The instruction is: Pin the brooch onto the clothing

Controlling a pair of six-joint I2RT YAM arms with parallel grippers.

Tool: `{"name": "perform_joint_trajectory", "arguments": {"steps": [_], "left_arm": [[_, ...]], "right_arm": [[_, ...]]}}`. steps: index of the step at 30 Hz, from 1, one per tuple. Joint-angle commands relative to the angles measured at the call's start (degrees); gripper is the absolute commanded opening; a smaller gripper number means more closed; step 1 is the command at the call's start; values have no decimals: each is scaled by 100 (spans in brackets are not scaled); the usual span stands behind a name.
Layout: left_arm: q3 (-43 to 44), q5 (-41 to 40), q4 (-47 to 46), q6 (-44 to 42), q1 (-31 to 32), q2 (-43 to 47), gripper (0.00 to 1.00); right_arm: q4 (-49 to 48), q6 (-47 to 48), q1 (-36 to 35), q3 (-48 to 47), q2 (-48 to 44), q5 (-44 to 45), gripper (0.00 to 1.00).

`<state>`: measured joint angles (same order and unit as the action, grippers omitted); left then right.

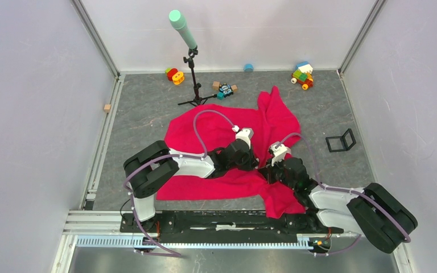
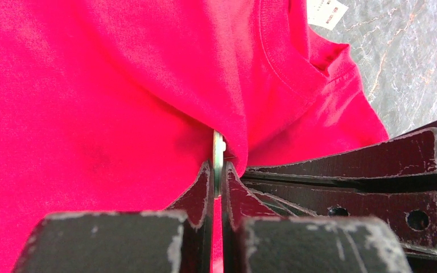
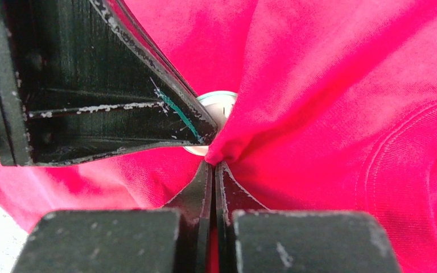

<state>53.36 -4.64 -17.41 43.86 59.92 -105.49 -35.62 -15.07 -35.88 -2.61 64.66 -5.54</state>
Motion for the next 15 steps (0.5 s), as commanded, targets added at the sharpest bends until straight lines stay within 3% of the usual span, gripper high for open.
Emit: {"name": "perform_joint_trajectory", "arguments": {"steps": [1,15], "left_arm": [[-107,224,-702,-235,30,78,2],[-483,247,-1209,-707,31,642,2]], "right_arm": [[387,62,-8,-186,319,48,0],[345,-29,-6,-135,469,97,0]]}}
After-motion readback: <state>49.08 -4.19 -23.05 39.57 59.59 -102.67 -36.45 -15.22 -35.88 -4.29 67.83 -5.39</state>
